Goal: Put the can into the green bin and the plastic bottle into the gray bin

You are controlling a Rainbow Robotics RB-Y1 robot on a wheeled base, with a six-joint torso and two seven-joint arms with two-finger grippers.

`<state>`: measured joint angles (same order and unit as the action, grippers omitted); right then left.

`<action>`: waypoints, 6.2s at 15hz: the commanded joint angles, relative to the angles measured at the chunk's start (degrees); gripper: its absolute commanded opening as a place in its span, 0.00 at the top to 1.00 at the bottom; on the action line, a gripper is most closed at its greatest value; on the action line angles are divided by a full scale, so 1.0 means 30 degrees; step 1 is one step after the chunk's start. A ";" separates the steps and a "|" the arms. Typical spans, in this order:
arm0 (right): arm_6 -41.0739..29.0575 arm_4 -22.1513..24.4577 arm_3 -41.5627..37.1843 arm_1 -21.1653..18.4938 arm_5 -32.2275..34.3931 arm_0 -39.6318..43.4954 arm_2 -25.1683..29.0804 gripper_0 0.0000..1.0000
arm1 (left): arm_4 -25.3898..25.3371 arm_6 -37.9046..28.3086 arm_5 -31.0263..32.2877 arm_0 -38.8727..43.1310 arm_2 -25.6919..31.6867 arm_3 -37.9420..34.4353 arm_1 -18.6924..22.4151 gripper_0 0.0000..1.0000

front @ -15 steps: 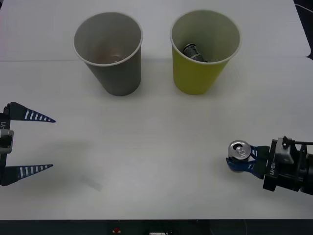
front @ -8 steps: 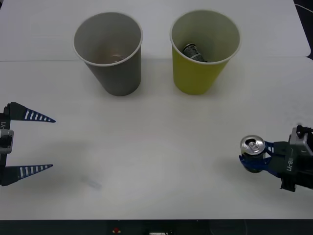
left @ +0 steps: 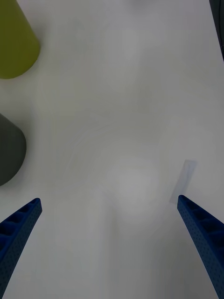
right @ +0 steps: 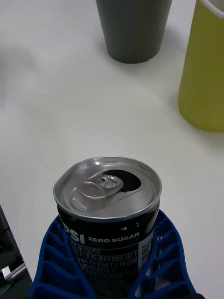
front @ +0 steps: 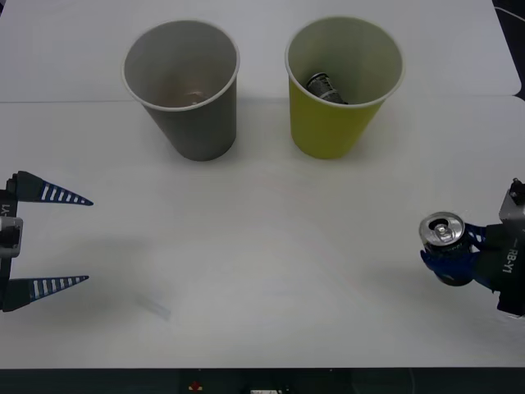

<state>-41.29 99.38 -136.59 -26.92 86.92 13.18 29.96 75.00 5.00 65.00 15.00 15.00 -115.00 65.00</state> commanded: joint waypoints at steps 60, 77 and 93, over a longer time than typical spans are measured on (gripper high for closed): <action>-1.1550 1.2166 1.9045 -0.1340 0.1027 -2.6924 -1.0867 0.00 | 0.0000 0.0000 0.0000 0.0000 0.0000 0.0000 0.0000 0.00; -0.9616 0.6570 0.1760 -0.0227 0.1027 -1.3652 -0.3103 0.00 | 0.0000 0.0000 0.0000 0.0000 0.0000 0.0000 0.0000 0.00; -0.1355 0.3582 0.0734 -0.0227 0.1027 -0.5684 -0.2137 0.00 | 0.0000 0.0000 0.0000 0.0000 0.0000 0.0000 0.0000 0.00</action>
<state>-46.63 109.84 -134.40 -27.60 90.00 -4.74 23.74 75.00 5.00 65.00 15.00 15.00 -115.00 65.00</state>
